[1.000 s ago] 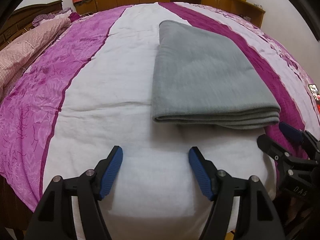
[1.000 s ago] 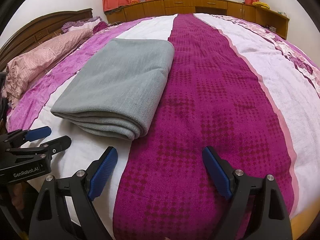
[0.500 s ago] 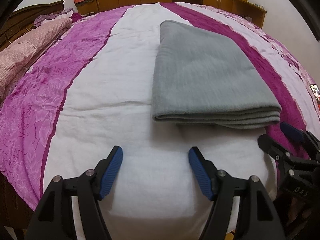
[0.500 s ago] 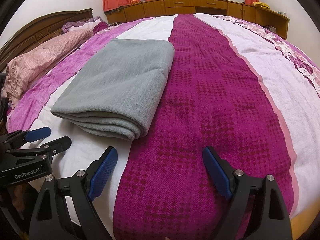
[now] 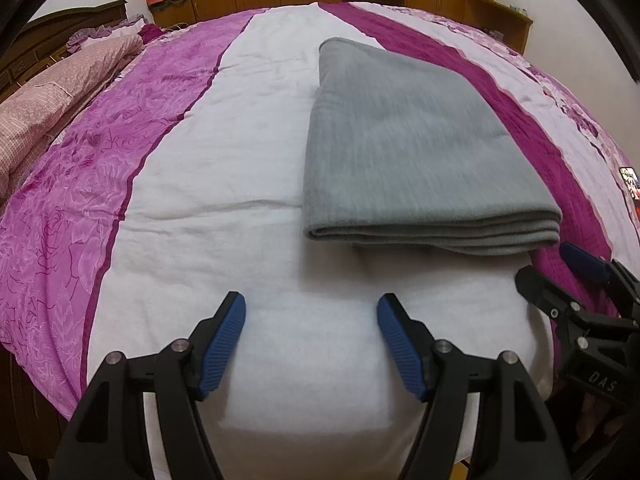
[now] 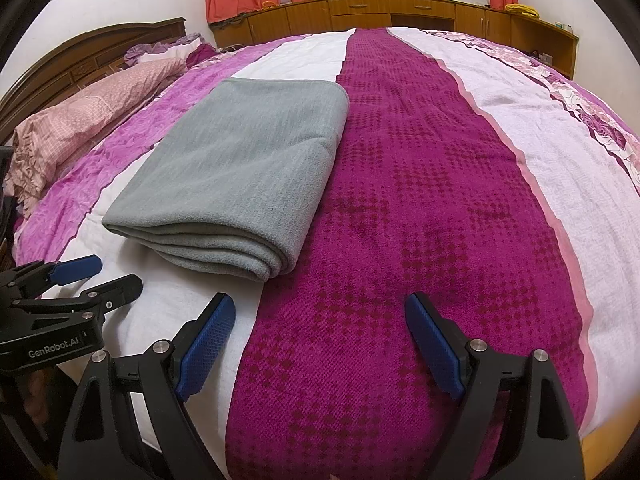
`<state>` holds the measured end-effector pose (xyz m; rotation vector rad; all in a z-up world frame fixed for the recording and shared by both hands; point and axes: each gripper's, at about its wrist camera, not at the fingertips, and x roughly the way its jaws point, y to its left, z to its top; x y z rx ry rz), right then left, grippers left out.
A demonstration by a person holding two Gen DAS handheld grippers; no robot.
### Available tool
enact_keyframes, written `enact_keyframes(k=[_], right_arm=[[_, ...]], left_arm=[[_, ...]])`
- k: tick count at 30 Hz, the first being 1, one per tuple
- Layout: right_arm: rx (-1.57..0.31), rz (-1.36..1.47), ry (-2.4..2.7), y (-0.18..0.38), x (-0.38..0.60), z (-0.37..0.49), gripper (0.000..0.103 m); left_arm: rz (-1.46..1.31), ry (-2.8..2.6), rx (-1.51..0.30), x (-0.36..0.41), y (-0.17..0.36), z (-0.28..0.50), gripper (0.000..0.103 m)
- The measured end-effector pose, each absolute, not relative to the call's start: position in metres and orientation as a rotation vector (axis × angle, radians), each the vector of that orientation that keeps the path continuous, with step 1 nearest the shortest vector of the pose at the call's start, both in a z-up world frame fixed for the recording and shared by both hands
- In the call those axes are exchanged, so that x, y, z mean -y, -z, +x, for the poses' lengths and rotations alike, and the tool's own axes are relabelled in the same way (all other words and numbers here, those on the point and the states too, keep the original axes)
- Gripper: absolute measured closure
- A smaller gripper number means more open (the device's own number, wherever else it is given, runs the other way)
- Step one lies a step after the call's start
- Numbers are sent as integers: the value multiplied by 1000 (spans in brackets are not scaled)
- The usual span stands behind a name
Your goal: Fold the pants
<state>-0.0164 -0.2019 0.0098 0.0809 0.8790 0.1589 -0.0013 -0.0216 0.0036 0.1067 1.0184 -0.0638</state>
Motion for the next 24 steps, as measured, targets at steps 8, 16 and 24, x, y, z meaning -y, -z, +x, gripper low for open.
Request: enact_keyframes(k=[8,16,24], right_arm=[[-879,81,-159,-10,202,-17,20],[-879,81,-159,-10,202,-17,20],[-878,82,-159,-9,202,-17,20]], left_arm=[[113,65,-1025,22,-3,0,31],[116,62,-1035,23,-2,0,31],[120,60,-1039,22,-2,2,31]])
